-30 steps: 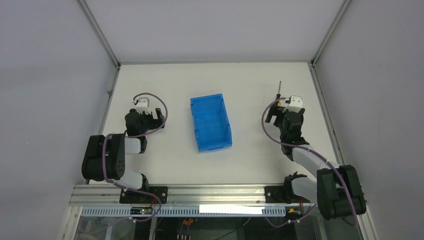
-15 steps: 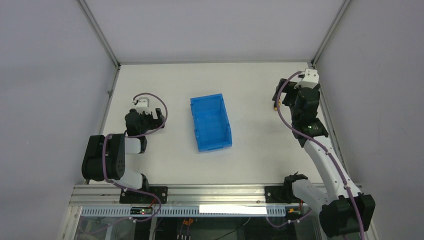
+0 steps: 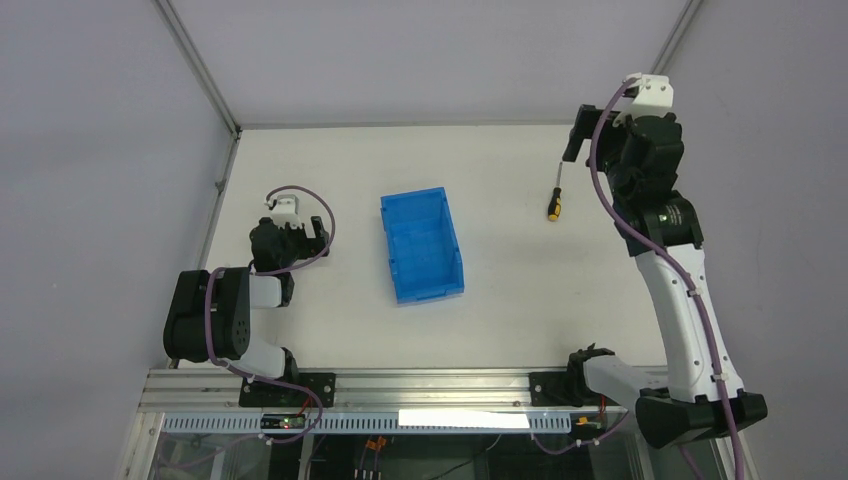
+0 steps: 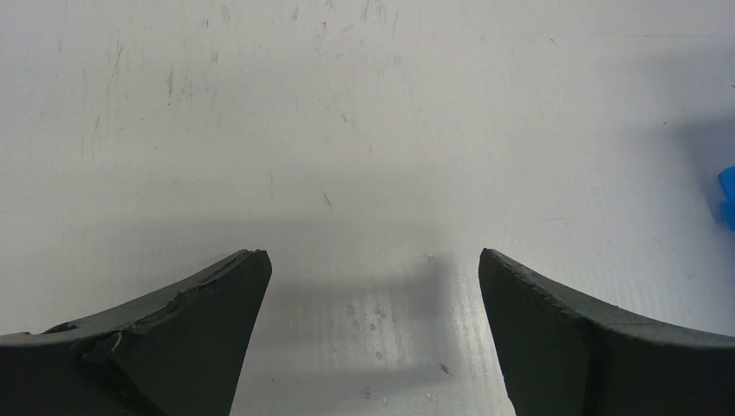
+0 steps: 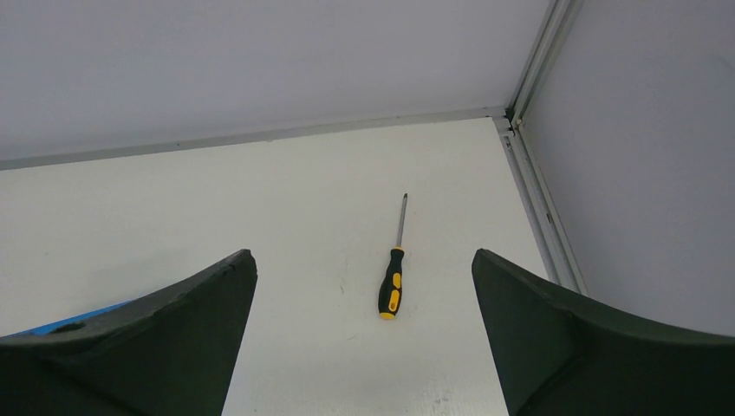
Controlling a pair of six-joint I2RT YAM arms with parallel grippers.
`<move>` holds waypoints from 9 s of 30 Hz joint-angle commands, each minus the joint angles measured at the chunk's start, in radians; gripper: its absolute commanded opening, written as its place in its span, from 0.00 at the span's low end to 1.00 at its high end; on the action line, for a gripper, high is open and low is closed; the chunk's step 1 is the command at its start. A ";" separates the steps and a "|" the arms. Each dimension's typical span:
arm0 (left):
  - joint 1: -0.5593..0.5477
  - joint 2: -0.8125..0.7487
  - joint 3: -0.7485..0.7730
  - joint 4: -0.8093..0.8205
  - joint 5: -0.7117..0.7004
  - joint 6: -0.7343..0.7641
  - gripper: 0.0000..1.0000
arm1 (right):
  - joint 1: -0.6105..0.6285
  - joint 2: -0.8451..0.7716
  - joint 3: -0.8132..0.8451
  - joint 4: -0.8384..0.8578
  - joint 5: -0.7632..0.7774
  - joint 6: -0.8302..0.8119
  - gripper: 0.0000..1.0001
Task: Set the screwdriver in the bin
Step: Pick up the screwdriver from the center of the board, then place the screwdriver in the bin, then reset both arms
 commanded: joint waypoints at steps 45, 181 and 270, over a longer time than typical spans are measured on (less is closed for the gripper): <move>-0.010 0.004 0.019 0.028 -0.002 0.011 0.99 | -0.164 0.766 0.076 -0.035 -0.132 0.143 0.96; -0.011 0.004 0.019 0.028 -0.002 0.012 0.99 | 0.773 0.550 -0.186 0.157 -0.047 0.180 0.26; -0.010 0.004 0.019 0.028 -0.002 0.011 0.99 | -0.126 0.560 0.448 -0.300 -0.227 0.039 0.99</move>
